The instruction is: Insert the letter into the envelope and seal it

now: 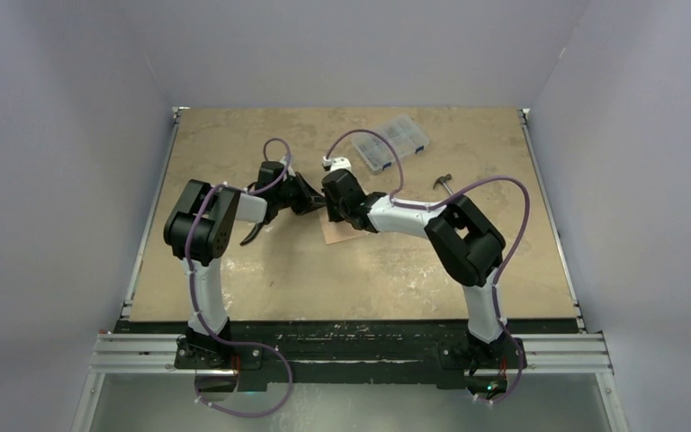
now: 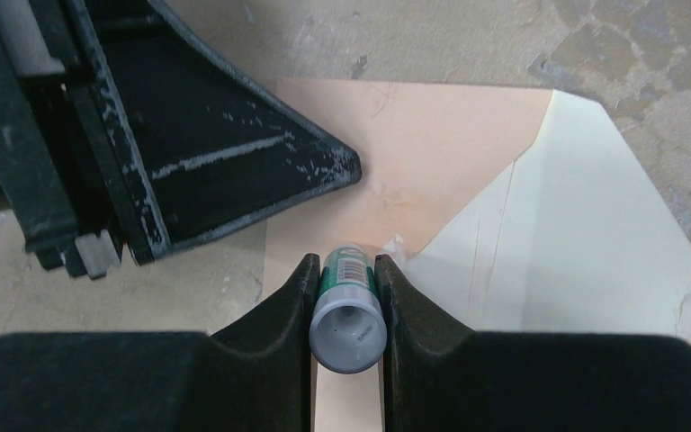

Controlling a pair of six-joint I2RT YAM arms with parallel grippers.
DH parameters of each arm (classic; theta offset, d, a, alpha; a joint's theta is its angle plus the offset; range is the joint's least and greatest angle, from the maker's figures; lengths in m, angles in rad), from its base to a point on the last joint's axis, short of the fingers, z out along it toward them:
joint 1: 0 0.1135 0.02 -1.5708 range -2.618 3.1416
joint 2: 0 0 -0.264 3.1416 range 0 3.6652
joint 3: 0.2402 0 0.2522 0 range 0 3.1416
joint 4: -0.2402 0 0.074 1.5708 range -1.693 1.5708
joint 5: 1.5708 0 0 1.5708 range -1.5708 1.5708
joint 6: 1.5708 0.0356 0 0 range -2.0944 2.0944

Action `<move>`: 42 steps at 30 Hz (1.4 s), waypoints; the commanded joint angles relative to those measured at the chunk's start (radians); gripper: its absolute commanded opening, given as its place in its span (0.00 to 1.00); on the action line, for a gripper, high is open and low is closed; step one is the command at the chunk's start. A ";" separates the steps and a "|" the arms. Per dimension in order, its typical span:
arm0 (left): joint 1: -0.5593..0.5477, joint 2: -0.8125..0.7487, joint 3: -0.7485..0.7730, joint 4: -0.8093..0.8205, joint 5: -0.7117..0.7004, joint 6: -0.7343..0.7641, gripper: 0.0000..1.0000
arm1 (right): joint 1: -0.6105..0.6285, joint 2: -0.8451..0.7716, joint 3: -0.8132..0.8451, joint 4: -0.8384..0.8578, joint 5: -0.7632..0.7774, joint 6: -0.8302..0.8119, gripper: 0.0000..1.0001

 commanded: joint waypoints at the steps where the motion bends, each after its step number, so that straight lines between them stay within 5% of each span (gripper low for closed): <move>1: -0.002 0.046 -0.040 -0.152 -0.129 0.066 0.00 | -0.013 0.081 0.036 -0.118 0.045 0.028 0.00; 17: -0.002 0.038 -0.041 -0.160 -0.143 0.066 0.00 | -0.009 -0.044 -0.079 -0.090 -0.042 0.003 0.00; 31: -0.002 0.041 -0.036 -0.169 -0.126 0.083 0.00 | -0.041 0.031 -0.023 -0.026 -0.004 -0.012 0.00; 42: -0.002 0.012 0.020 -0.219 -0.095 0.119 0.00 | -0.077 -0.404 -0.195 0.121 -0.315 0.037 0.00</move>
